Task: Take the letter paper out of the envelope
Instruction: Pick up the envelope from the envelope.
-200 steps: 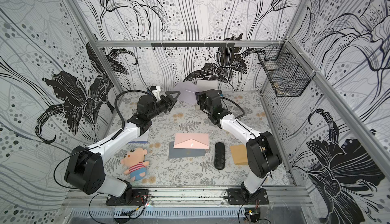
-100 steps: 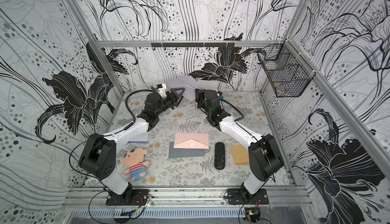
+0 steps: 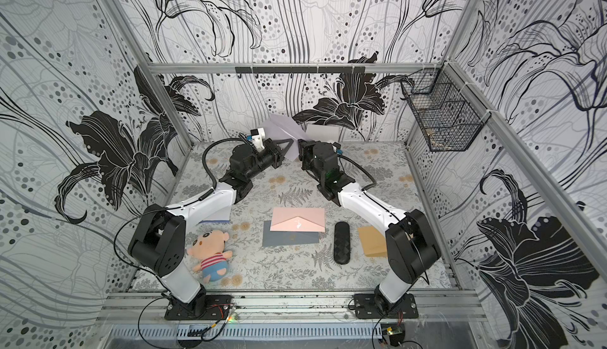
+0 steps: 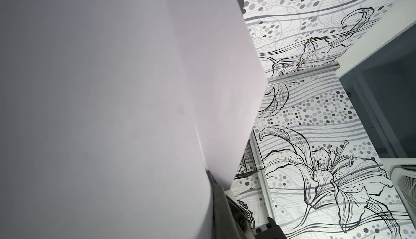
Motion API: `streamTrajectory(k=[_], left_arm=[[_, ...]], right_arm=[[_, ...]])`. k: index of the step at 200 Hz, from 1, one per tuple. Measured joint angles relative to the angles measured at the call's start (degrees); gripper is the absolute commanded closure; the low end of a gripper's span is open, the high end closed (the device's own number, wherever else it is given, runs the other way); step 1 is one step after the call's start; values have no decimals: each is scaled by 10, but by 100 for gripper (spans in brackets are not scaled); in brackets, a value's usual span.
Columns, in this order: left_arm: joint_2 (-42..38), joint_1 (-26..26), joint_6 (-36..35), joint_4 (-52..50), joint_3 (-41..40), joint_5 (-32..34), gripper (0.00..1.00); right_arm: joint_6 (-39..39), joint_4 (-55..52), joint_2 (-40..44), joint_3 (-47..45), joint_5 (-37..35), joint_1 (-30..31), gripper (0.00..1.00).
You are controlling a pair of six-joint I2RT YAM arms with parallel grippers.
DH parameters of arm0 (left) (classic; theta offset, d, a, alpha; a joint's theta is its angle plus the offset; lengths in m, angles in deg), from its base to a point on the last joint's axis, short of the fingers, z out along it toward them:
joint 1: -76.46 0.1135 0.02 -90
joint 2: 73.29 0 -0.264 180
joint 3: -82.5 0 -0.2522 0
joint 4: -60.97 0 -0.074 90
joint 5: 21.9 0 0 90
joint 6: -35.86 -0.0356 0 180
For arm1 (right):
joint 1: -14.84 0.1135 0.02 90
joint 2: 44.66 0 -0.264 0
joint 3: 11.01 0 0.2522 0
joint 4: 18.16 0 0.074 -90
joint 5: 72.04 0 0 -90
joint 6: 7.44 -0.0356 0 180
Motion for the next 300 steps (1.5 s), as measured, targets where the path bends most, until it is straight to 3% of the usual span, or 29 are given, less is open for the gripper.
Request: streamTrajectory(k=[12,26,60,82,106,143,189,258,300], left_arm=[[0,7,-5,-5,2,-7,100],[0,21,-14,-24,11,-22,100],[6,76,-57,-104,84,-116,100],[12,103,-120,-188,141,-198,100],[24,117,-242,-346,209,-272,100],[59,114,-416,-586,298,-328,100],[66,114,-482,-672,297,-390,100],[62,114,-474,-641,246,-462,100],[47,114,-430,-575,222,-483,100]], right_arm=[[18,-28,0,8,14,0,51],[55,-73,3,22,38,-1,38],[232,-232,24,77,98,-28,22],[400,-316,49,123,142,-58,19],[583,-385,74,151,217,-68,16],[750,-453,82,141,311,-62,9],[801,-468,61,129,344,-63,11],[751,-435,-23,164,448,-133,24],[717,-429,-54,185,492,-148,27]])
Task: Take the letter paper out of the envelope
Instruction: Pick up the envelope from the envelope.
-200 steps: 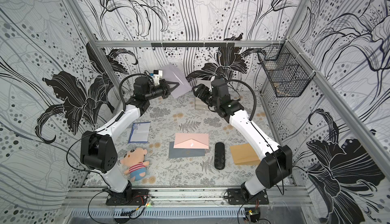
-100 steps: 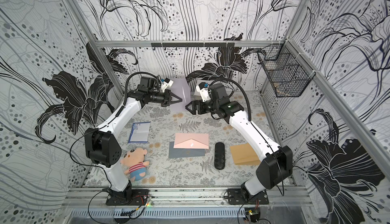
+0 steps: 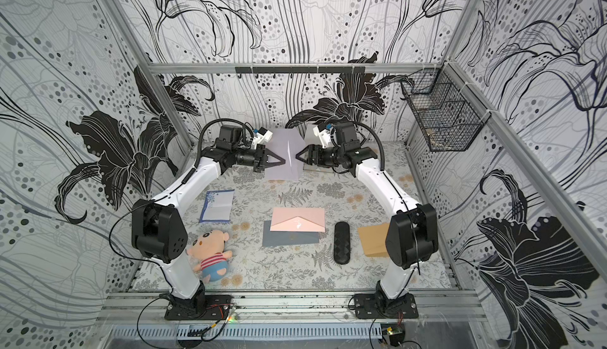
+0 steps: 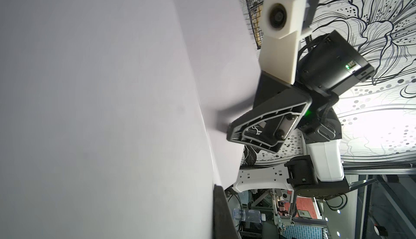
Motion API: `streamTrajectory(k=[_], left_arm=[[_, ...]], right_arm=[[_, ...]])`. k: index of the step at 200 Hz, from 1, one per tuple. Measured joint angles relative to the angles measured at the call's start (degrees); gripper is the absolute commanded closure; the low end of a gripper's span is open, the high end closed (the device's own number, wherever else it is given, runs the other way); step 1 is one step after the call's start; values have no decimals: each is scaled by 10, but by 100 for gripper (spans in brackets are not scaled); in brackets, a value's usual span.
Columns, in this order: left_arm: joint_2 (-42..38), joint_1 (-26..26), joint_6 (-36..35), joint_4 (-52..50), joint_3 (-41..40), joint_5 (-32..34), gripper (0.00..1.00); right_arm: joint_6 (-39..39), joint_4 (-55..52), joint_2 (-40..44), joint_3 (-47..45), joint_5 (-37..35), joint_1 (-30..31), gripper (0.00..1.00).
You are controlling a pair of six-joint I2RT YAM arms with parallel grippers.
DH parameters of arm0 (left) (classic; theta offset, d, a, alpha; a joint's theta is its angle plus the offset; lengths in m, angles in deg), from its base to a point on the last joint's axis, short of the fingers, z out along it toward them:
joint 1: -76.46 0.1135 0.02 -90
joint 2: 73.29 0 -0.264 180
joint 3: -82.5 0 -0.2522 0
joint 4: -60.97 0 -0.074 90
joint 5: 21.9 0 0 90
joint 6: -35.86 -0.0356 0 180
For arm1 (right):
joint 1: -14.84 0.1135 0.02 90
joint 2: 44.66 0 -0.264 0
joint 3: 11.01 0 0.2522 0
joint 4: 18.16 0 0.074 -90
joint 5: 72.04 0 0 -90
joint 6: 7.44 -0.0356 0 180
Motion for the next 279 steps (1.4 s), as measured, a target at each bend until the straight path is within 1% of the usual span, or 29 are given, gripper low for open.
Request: streamTrajectory(k=[23,90,120,154,197,231,279], left_arm=[[-8,0,30,44,-9,-8,100],[-12,0,155,200,-49,-27,100],[-12,0,181,235,-49,-29,100],[-12,0,188,240,-49,-30,100],[-12,0,188,239,-49,-30,100],[-10,0,166,215,-45,-28,100],[-6,0,130,169,-35,-26,100]], right_arm=[[-23,18,0,-8,19,-5,27],[-106,106,-2,-55,68,-7,26],[-150,158,-6,-69,92,-7,26],[-194,208,-7,-92,111,-8,26],[-215,228,-7,-100,120,-6,26],[-238,248,-7,-107,127,2,27],[-265,273,-2,-128,132,7,33]])
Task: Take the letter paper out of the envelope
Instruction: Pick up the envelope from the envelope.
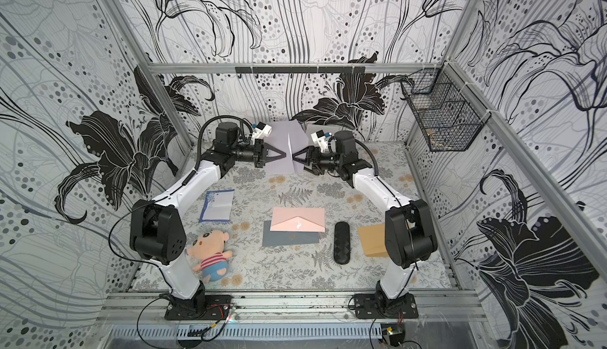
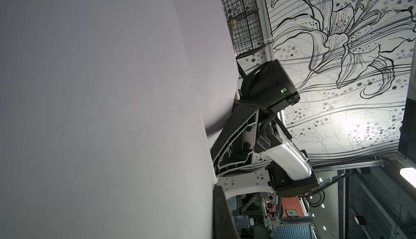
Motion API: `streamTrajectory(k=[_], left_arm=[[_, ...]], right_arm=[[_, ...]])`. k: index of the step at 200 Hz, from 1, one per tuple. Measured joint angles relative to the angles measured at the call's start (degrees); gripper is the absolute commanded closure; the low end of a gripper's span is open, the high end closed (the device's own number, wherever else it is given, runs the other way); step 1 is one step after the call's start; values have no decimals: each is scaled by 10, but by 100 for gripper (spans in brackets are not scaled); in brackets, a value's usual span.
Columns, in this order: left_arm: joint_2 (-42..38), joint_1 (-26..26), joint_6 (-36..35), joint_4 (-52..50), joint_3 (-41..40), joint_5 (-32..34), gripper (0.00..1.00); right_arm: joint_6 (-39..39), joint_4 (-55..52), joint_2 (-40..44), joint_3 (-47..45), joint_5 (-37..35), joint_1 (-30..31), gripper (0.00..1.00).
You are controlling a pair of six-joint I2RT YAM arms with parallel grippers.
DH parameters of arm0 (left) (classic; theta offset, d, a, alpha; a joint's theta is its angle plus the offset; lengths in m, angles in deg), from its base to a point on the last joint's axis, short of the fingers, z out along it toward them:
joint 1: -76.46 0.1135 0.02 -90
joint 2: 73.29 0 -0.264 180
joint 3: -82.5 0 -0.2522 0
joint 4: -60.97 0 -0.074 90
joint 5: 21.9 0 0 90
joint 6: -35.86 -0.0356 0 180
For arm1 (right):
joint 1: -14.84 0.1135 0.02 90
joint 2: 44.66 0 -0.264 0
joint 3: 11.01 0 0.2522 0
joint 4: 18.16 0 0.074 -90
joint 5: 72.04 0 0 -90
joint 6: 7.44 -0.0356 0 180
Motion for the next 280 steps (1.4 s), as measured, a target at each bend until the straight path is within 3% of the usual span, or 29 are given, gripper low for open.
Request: streamTrajectory(k=[76,102,119,165,193,243,280], left_arm=[[0,0,-28,-31,1,10,100],[1,0,-39,-44,3,15,100],[2,0,-50,-58,4,21,89],[5,0,-92,-111,23,54,51],[3,0,-117,-154,29,117,29],[-42,0,-127,-257,30,334,35],[-54,-24,-108,-295,81,408,43]], right_arm=[[-60,51,3,-19,14,6,59],[-80,67,5,-25,20,9,85],[-91,74,10,-27,22,10,100],[-107,79,21,-47,19,14,100],[-93,47,37,-57,-8,16,100],[28,-69,117,-61,-169,18,100],[155,-112,143,-57,-313,57,100]])
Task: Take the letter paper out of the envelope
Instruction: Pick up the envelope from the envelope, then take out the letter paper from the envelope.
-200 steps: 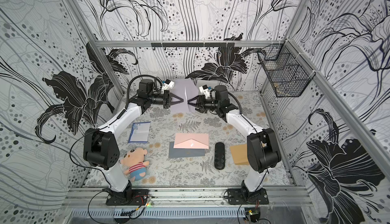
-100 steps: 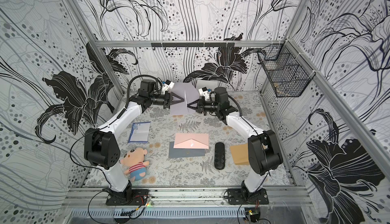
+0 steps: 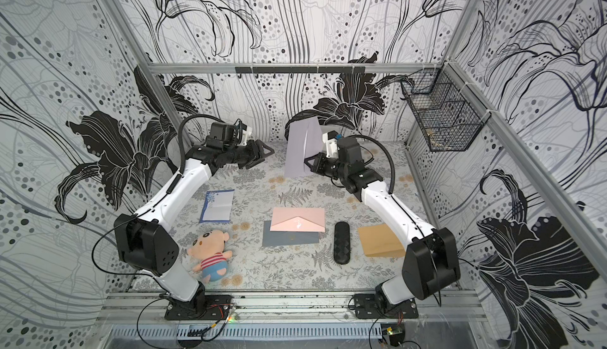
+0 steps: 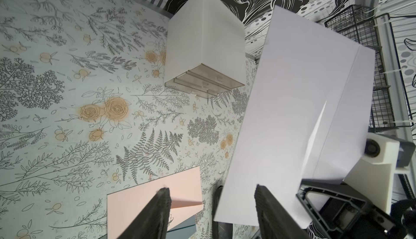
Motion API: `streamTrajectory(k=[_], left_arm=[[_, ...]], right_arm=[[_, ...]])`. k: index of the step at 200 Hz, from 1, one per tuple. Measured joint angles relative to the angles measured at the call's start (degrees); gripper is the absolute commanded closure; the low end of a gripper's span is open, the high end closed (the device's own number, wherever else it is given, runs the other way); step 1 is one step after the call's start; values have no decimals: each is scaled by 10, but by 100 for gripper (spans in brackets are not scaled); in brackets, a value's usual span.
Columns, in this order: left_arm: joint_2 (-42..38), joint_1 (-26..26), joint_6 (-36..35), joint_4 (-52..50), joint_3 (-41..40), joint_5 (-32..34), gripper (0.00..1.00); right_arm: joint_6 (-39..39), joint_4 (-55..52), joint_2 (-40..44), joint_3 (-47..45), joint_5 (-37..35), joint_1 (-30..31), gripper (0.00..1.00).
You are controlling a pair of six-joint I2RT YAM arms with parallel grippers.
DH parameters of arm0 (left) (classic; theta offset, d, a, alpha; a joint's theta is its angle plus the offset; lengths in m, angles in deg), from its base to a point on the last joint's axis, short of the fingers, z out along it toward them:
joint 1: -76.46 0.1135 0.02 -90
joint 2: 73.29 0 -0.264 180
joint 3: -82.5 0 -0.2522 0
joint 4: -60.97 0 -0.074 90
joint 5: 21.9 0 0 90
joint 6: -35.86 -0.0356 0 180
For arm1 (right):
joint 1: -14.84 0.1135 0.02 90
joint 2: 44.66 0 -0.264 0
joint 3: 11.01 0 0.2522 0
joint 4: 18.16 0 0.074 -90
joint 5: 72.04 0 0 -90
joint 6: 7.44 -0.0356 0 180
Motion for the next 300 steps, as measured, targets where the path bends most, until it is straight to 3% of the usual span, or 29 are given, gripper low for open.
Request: streamTrajectory(k=[34,64,146,223,300], left_arm=[[47,-82,21,-21,115,40,51],[83,-128,30,-66,183,90,51],[93,-126,16,-150,230,181,56],[120,-126,-3,-184,266,198,67],[126,-126,-11,-201,276,198,84]], right_arm=[[117,-26,-3,24,-116,69,100],[179,-39,-11,49,-177,84,100],[264,-84,-28,79,-241,125,100],[276,-104,-28,81,-261,138,100],[280,-118,-28,81,-275,146,100]])
